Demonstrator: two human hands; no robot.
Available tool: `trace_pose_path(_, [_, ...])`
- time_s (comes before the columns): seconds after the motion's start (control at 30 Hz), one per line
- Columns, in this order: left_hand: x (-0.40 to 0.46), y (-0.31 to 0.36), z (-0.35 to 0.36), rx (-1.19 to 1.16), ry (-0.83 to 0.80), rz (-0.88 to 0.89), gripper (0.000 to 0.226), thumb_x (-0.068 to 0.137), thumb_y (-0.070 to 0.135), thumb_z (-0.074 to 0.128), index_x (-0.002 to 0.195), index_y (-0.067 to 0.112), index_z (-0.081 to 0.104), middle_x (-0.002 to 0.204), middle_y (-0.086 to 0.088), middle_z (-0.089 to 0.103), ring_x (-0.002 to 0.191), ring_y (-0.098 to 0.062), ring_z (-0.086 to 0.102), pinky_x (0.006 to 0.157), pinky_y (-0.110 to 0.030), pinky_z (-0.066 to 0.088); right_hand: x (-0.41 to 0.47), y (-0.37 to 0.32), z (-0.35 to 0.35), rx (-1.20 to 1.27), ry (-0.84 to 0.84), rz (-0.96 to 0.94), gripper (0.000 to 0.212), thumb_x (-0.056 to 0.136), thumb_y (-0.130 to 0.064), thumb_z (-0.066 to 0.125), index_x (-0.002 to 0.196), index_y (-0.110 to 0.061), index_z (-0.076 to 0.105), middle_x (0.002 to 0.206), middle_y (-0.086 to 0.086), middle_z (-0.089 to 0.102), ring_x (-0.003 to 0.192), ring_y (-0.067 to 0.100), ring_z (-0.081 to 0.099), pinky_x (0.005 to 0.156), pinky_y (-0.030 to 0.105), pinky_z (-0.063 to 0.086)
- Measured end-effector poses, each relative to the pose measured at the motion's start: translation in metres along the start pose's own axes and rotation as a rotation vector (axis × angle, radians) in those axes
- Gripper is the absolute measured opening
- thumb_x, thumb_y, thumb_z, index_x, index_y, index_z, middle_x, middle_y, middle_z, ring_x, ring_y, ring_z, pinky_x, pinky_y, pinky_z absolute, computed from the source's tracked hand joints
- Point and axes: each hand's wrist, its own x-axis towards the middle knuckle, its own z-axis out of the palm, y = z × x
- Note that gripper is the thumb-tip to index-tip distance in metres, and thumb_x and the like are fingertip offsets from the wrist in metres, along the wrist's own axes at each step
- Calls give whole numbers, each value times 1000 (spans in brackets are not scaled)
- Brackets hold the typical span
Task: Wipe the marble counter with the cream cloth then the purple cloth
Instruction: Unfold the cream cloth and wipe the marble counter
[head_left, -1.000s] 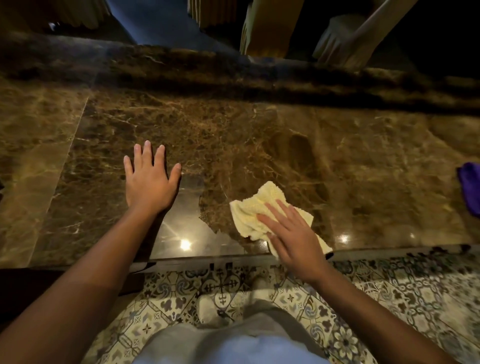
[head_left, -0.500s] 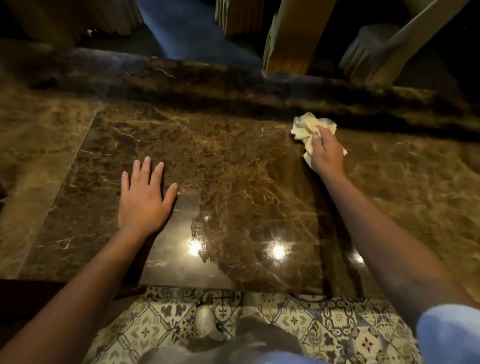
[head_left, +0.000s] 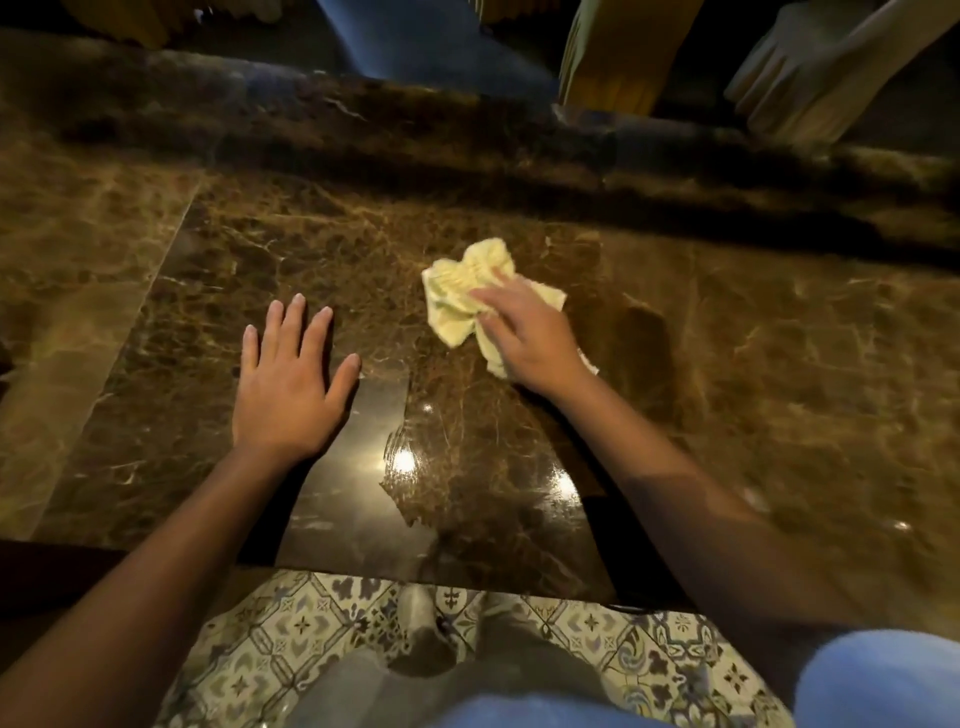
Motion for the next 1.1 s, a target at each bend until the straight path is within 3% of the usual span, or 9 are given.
trace_pose_path(0.3, [0, -2, 1, -16, -2, 13, 69, 103, 61, 29, 157, 17, 32, 168, -16, 27, 157, -33, 16, 124, -53, 10, -139, -42, 24, 67, -89, -113, 29, 102, -11, 59, 128, -12, 71, 143, 9, 65, 147, 22, 45, 125, 44, 27])
trace_pose_path(0.53, [1, -2, 1, -24, -24, 13, 71, 103, 63, 25, 157, 19, 31, 168, -15, 26, 157, -32, 15, 124, -51, 7, -200, -57, 25, 106, 15, 14, 28, 101, -15, 58, 123, -11, 73, 137, 4, 67, 140, 10, 47, 119, 26, 29])
trace_pose_path(0.6, [1, -4, 1, -38, -25, 23, 71, 103, 64, 25, 157, 18, 31, 168, -16, 26, 157, -32, 15, 123, -52, 7, -212, -62, 19, 167, 2, 125, 28, 103, -23, 54, 122, -14, 72, 129, 2, 70, 129, 13, 57, 109, 31, 42])
trace_pose_path(0.7, [0, -3, -3, -50, -41, 19, 71, 103, 62, 26, 158, 17, 31, 168, -16, 25, 157, -33, 15, 124, -52, 7, -223, -62, -9, 325, 34, 311, 26, 104, -50, 47, 109, -37, 70, 92, -7, 73, 86, 9, 69, 73, 32, 56])
trace_pose_path(0.77, [-5, 0, -8, -73, -47, 27, 69, 104, 57, 32, 157, 14, 34, 168, -18, 26, 157, -34, 16, 124, -53, 9, -230, -49, -39, 312, 229, 402, 32, 97, -68, 45, 104, -47, 68, 89, -5, 73, 69, 6, 67, 55, 25, 55])
trace_pose_path(0.83, [-21, -1, -15, -93, -47, 69, 65, 105, 51, 38, 156, 10, 36, 167, -19, 28, 156, -36, 18, 124, -55, 11, -237, -28, -69, 263, 496, 482, 31, 98, -68, 44, 104, -49, 68, 90, -12, 74, 67, 0, 65, 53, 22, 54])
trace_pose_path(0.93, [-46, -8, -20, -107, -18, 92, 60, 104, 45, 47, 153, 10, 41, 167, -20, 26, 156, -38, 16, 124, -55, 11, -251, 13, -96, 105, 733, 589, 28, 104, -53, 43, 113, -39, 66, 97, -11, 71, 86, 12, 67, 69, 45, 58])
trace_pose_path(1.0, [-54, -11, -21, -107, -14, 39, 59, 104, 46, 48, 153, 13, 42, 168, -20, 24, 157, -38, 14, 124, -55, 8, -263, 39, -96, -18, 719, 679, 40, 106, -46, 40, 128, -20, 63, 121, 13, 68, 113, 33, 64, 92, 55, 54])
trace_pose_path(1.1, [-56, -10, -21, -83, -41, 18, 61, 104, 49, 44, 155, 16, 40, 168, -20, 26, 157, -38, 15, 124, -57, 8, -267, 50, -83, -207, 582, 754, 55, 105, -40, 39, 145, -4, 53, 152, 24, 51, 147, 38, 38, 119, 57, 33])
